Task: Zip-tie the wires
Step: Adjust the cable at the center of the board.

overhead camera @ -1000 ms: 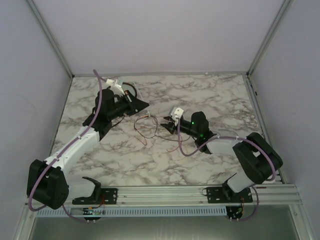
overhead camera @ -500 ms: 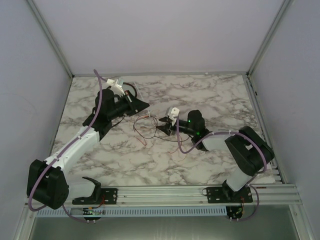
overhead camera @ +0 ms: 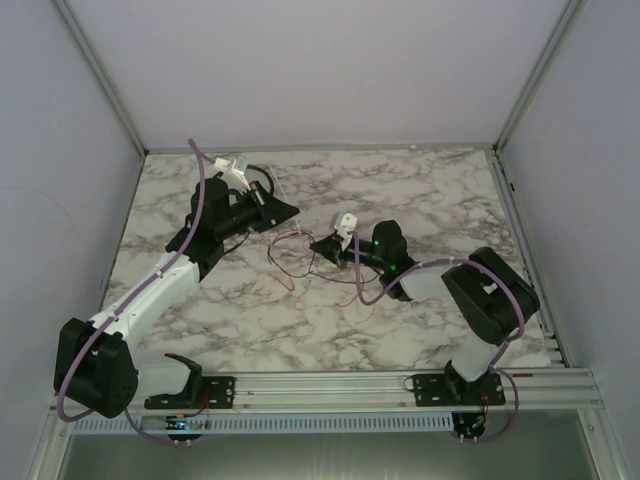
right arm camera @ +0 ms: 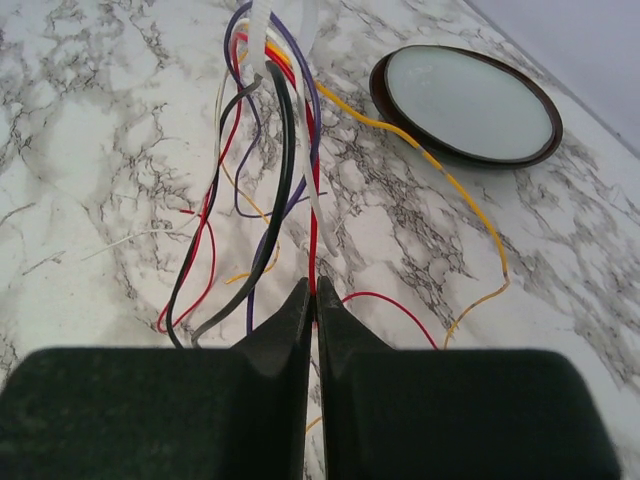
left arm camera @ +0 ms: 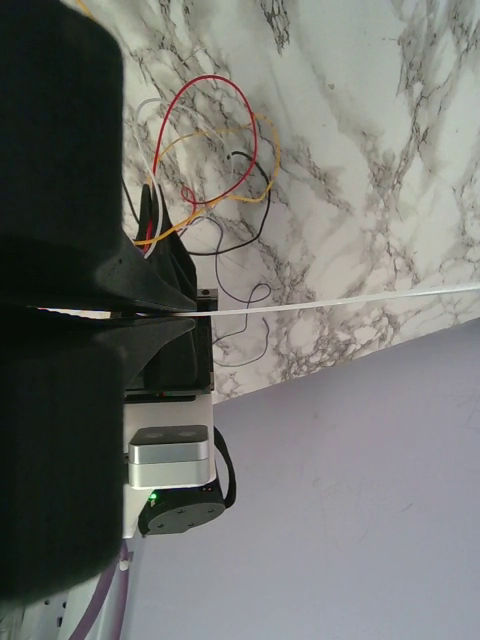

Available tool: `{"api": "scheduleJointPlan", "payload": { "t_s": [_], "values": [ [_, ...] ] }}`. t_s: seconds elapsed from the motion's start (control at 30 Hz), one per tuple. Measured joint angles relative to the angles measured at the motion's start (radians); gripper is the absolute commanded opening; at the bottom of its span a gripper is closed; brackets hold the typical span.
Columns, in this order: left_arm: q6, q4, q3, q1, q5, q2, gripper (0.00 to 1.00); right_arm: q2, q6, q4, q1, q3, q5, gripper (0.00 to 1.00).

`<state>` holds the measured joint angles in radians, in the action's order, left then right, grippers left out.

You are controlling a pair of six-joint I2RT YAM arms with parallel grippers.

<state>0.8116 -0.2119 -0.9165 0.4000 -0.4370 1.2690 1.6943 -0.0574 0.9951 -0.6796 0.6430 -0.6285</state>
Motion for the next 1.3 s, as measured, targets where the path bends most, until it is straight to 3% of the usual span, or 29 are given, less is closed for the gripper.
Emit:
{"api": "scheduleJointPlan", "payload": {
  "t_s": [0.47, 1.3],
  "values": [
    [-0.033, 0.045, -0.003, -0.018, 0.000, -0.002, 0.00, -0.195, 0.039, -0.036, 0.047, -0.190, 0.153, 0.00],
    [-0.025, 0.060, 0.004, -0.059, 0.000, -0.044, 0.00, -0.332, 0.144, -0.059, 0.133, -0.271, 0.306, 0.00]
  ]
}}
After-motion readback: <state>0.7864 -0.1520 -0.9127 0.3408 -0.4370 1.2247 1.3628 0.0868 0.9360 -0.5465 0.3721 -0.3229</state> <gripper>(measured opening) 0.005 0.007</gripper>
